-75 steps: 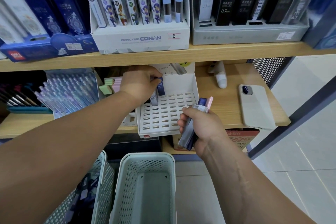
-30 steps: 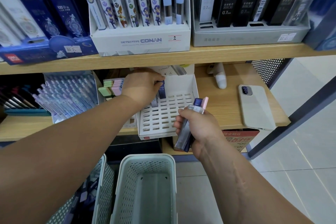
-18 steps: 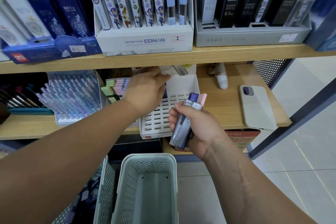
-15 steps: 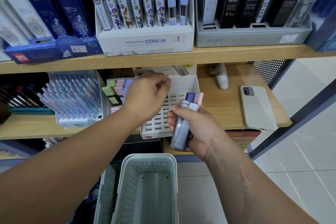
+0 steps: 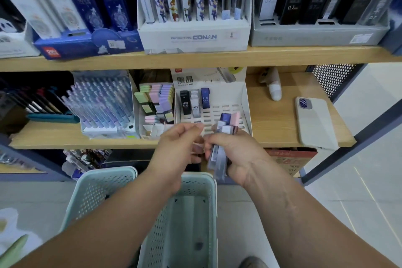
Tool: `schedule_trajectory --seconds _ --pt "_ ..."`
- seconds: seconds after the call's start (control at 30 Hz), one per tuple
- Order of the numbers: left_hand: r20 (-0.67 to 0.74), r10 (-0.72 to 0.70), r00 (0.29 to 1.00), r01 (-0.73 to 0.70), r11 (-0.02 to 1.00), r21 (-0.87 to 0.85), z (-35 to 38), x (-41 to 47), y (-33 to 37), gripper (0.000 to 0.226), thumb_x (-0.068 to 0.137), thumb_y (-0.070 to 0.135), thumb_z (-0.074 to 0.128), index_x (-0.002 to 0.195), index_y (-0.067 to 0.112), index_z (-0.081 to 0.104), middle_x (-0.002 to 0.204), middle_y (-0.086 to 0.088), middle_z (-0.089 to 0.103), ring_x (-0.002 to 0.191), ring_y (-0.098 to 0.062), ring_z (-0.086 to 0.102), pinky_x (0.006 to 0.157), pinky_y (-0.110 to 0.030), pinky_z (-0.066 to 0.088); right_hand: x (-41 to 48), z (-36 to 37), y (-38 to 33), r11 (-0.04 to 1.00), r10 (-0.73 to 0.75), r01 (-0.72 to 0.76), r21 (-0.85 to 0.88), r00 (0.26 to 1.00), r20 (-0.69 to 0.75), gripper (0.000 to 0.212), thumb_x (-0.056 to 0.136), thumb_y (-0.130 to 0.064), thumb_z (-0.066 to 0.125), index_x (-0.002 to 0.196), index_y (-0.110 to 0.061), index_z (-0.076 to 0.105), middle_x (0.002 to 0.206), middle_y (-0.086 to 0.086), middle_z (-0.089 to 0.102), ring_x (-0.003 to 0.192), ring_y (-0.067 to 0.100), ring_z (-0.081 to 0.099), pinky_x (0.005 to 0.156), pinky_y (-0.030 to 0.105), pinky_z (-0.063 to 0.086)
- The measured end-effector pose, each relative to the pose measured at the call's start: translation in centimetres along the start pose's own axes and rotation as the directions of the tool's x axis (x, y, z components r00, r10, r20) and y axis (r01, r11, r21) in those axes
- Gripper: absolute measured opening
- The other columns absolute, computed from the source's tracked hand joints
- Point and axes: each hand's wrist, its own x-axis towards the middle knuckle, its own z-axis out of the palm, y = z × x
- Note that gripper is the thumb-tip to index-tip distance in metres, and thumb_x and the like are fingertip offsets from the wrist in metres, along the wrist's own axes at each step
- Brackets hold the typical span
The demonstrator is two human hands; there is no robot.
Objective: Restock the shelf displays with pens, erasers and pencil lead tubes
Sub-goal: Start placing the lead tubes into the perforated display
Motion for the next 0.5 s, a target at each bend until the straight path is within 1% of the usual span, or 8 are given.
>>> schedule_trajectory --seconds 0.07,0.1,0.17,0.23,0.3,0.37,0.43,0.5 --pt "-0.006 -0.046 0.999 0.046 0.994 0.096 -0.5 -0.9 -2.4 0.016 0.098 0.025 0.060 0.094 0.014 0.072 0.085 -0.012 0.073 0.073 -0.021 0.062 0.070 -0.038 0.047 0.8 -0.6 0.7 0.997 0.026 -0.018 0.076 0.994 -0.105 0.021 0.088 0.010 0.063 0.078 -0.008 0.059 0.057 0.010 0.057 0.048 0.020 0.053 0.054 0.031 0.048" --pt "0.002 -0.056 0.998 0.055 0.988 0.142 -0.9 -1.2 -3.5 0.017 0.099 0.023 0.059 0.092 0.015 0.073 0.086 -0.011 0.073 0.075 -0.020 0.062 0.069 -0.037 0.047 1.2 -0.9 1.1 0.995 0.032 -0.019 0.102 0.991 -0.128 0.022 0.089 0.009 0.063 0.076 -0.009 0.058 0.057 0.010 0.056 0.049 0.020 0.052 0.055 0.032 0.047" --pt "0.030 -0.067 0.997 0.059 0.975 0.214 -1.7 -1.2 -5.1 0.016 0.098 0.022 0.060 0.091 0.017 0.074 0.087 -0.010 0.073 0.072 -0.018 0.063 0.066 -0.036 0.048 1.5 -1.0 1.7 0.994 0.035 -0.020 0.107 0.990 -0.135 0.023 0.090 0.007 0.065 0.075 -0.009 0.057 0.056 0.008 0.056 0.051 0.020 0.052 0.056 0.034 0.047" --pt "0.055 -0.086 0.995 0.063 0.942 0.328 -2.9 -0.5 -6.3 0.014 0.097 0.020 0.062 0.089 0.020 0.073 0.085 -0.006 0.073 0.066 -0.015 0.063 0.059 -0.031 0.047 1.4 -0.9 2.2 0.999 0.037 -0.032 0.042 0.993 -0.115 0.022 0.090 0.005 0.066 0.078 -0.009 0.056 0.056 0.008 0.056 0.050 0.020 0.052 0.056 0.033 0.047" --pt "0.075 -0.139 0.987 0.084 0.866 0.492 -4.4 0.0 -8.3 0.015 0.094 0.015 0.062 0.085 0.021 0.073 0.081 -0.004 0.073 0.063 -0.014 0.063 0.055 -0.028 0.048 1.2 -1.1 2.8 0.997 0.046 -0.053 -0.062 0.993 -0.111 0.020 0.091 0.004 0.066 0.081 -0.010 0.055 0.058 0.010 0.056 0.051 0.020 0.051 0.057 0.032 0.047" --pt "0.118 -0.217 0.969 0.096 0.771 0.630 -6.0 -0.1 -11.0 0.014 0.092 0.013 0.063 0.083 0.019 0.072 0.078 -0.004 0.071 0.065 -0.015 0.063 0.056 -0.024 0.048 1.1 -1.6 3.5 0.983 0.054 -0.072 -0.170 0.993 -0.108 0.016 0.091 0.002 0.066 0.086 -0.009 0.056 0.062 0.011 0.056 0.052 0.021 0.052 0.057 0.031 0.047" --pt "0.153 -0.279 0.948 0.080 0.674 0.734 -7.3 -0.5 -13.8 0.009 0.093 0.015 0.064 0.088 0.019 0.071 0.078 0.004 0.069 0.070 -0.011 0.062 0.059 -0.020 0.046 1.0 -2.1 4.2 0.966 0.048 -0.074 -0.249 0.993 -0.108 0.011 0.091 0.000 0.067 0.095 -0.006 0.059 0.065 0.012 0.058 0.055 0.023 0.053 0.059 0.035 0.049" --pt "0.159 -0.307 0.938 0.054 0.584 0.810 -8.5 -0.4 -16.7 0.011 0.094 0.015 0.061 0.100 0.018 0.070 0.090 0.008 0.066 0.081 -0.012 0.062 0.065 -0.021 0.046 0.8 -2.7 5.2 0.959 0.049 -0.079 -0.271 0.992 -0.114 0.018 0.090 0.001 0.068 0.105 -0.006 0.061 0.068 0.013 0.059 0.058 0.022 0.055 0.061 0.037 0.051"
